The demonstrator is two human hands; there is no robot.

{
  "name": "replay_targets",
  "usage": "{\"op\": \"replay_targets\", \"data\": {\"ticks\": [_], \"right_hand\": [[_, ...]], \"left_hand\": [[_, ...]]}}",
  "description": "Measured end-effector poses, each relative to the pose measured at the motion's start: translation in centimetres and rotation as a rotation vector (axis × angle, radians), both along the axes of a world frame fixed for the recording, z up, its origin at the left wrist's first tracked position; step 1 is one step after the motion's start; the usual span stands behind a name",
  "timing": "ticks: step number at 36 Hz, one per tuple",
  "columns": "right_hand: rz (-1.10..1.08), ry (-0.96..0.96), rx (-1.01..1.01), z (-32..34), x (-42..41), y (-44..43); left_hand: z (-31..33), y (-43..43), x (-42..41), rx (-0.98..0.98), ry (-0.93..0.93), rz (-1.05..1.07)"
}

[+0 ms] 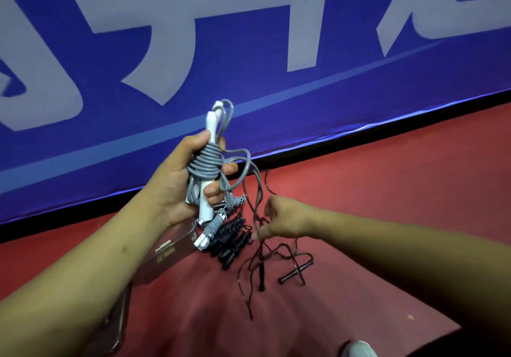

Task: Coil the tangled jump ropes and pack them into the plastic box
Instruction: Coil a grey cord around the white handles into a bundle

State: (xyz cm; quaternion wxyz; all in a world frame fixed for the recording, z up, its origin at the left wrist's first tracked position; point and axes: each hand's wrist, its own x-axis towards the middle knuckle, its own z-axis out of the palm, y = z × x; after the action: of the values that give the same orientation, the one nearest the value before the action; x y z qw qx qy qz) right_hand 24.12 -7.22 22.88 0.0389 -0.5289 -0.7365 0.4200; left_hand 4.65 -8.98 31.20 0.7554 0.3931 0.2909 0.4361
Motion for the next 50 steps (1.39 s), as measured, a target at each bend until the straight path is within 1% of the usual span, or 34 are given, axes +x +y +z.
{"op": "replay_targets", "data": {"ticks": [2,5,8,10,11,15,18,20,22,24,27,28,29,30,32,35,36,37,38,41,42,44,45,46,49,50], "right_hand": [[-0.036,0.113,-0.077,-1.4,0.1,-0.5],[-0.139,0.366,-0.157,-2.4,-0.4,-1.0],[-0.170,0.498,-0.215,-2.8,-1.5,-1.2],[-0.176,0.577,-0.321,-2.4,-2.2,-1.4],[-0.158,0.591,-0.344,-2.1,-2.5,-1.5],[-0.032,0.537,-0.296,-1.3,-2.4,-1.1],[-0.001,0.461,-0.181,-0.6,-1.3,-0.6],[-0.078,0.463,-0.118,-0.5,-0.6,-0.2],[-0.207,0.492,-0.117,-0.5,-0.1,0.5],[-0.288,0.475,-0.091,-0.3,0.5,1.2],[-0.333,0.373,0.078,-0.4,1.3,2.1],[-0.374,0.387,0.116,-0.5,1.4,2.3],[-0.430,0.445,0.123,-0.5,1.7,2.5],[-0.486,0.543,0.094,-0.4,2.1,2.6],[-0.575,0.803,-0.035,0.2,2.8,3.1],[-0.661,1.173,-0.264,1.9,4.5,3.9],[-0.670,1.252,-0.306,2.4,5.1,4.1],[-0.667,1.293,-0.327,2.7,5.6,4.3],[-0.662,1.302,-0.336,2.9,6.0,4.3],[-0.679,1.294,-0.374,3.0,6.3,4.1],[-0.684,1.290,-0.392,3.1,6.4,4.0],[-0.649,1.235,-0.426,3.6,6.1,4.0],[-0.609,1.170,-0.430,3.8,5.9,3.9],[-0.552,1.063,-0.402,3.9,5.8,3.9],[-0.300,0.582,-0.149,3.2,5.6,3.3],[-0.221,0.473,-0.121,2.8,5.7,3.1]], "left_hand": [[0.3,0.0,-0.1,-0.006,-0.022,0.038],[0.2,0.0,-0.4,0.003,-0.075,0.054],[0.0,0.1,-0.7,0.038,-0.145,0.096],[0.2,0.4,-0.9,0.061,-0.147,0.125],[0.2,0.5,-1.0,0.064,-0.131,0.143],[-0.5,1.2,-1.5,0.004,0.028,0.259],[-2.2,2.0,-2.8,-0.131,0.190,0.452],[-3.6,2.5,-3.8,-0.247,0.293,0.578],[-5.1,2.7,-5.0,-0.326,0.359,0.673],[-6.5,2.9,-6.2,-0.350,0.429,0.736],[-8.1,3.1,-7.6,-0.358,0.566,0.830],[-8.6,3.2,-8.0,-0.351,0.616,0.848],[-9.0,3.3,-8.3,-0.347,0.655,0.856],[-9.3,3.3,-8.6,-0.345,0.687,0.861],[-10.3,3.2,-9.6,-0.345,0.771,0.864],[-12.0,3.0,-11.2,-0.340,0.994,0.847],[-12.6,2.8,-11.6,-0.350,1.062,0.824],[-13.0,2.4,-11.8,-0.357,1.114,0.792],[-13.2,2.0,-11.8,-0.359,1.162,0.766],[-13.3,1.1,-11.1,-0.384,1.196,0.683],[-13.4,1.0,-10.6,-0.383,1.185,0.657],[-13.0,0.9,-9.5,-0.372,1.083,0.615],[-12.5,0.9,-8.7,-0.357,1.027,0.605],[-12.0,1.1,-8.1,-0.324,0.978,0.601],[-9.6,1.9,-7.0,-0.176,0.913,0.623],[-8.8,2.0,-6.6,-0.124,0.902,0.626]]}}
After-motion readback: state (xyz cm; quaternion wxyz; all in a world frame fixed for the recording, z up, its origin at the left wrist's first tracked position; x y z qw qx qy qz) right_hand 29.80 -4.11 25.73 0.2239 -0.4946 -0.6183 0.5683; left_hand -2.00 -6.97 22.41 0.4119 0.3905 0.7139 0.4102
